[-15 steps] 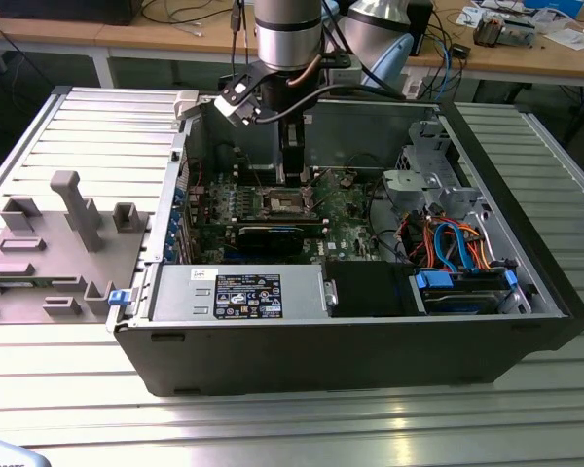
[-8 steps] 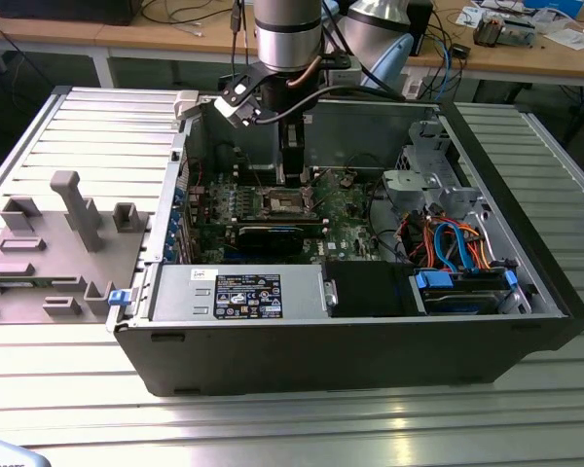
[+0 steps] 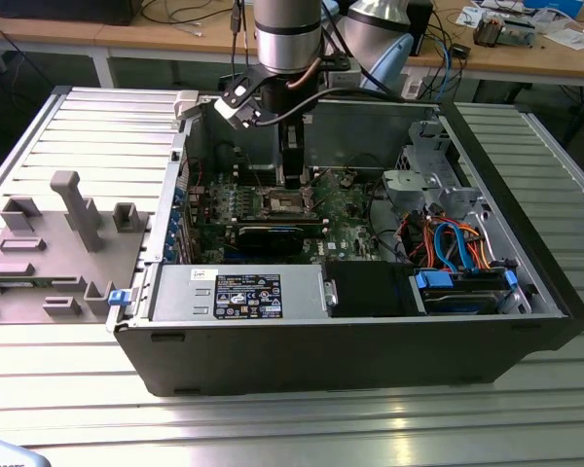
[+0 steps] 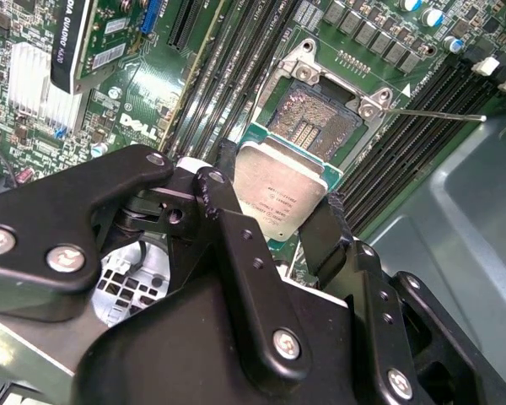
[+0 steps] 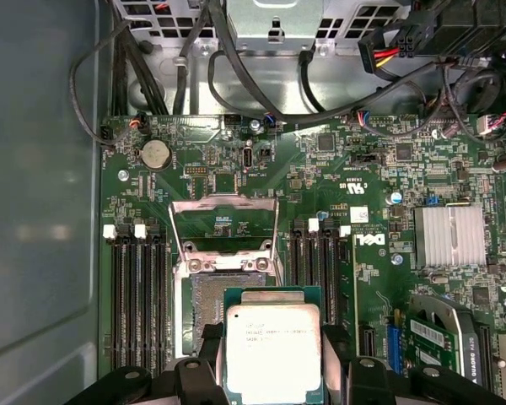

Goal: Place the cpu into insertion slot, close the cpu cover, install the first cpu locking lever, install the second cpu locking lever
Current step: 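Place the cpu into insertion slot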

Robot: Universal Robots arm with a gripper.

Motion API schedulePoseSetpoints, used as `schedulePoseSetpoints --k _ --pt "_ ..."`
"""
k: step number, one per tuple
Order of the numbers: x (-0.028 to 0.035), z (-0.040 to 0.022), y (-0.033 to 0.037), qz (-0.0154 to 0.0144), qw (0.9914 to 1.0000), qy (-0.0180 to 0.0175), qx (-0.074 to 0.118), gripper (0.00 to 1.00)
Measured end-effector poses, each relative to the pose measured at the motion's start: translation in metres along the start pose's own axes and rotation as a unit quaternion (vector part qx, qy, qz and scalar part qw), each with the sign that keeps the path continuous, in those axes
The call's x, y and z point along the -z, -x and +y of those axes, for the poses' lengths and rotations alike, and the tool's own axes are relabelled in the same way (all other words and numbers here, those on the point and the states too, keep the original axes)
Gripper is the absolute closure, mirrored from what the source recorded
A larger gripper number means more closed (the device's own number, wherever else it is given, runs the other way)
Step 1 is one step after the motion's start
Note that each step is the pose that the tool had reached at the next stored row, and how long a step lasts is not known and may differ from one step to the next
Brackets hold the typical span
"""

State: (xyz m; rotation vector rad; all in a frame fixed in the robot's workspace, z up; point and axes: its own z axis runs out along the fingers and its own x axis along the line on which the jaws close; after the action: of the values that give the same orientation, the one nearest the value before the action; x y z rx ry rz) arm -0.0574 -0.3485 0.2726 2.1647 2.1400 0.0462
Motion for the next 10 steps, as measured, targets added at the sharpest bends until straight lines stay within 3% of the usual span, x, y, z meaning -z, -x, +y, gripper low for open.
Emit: schedulePoseSetpoints --k 10 --pt "-0.0016 -0.0001 -0.0001 0.0000 1.00000 0.0000 0.000 0.45"
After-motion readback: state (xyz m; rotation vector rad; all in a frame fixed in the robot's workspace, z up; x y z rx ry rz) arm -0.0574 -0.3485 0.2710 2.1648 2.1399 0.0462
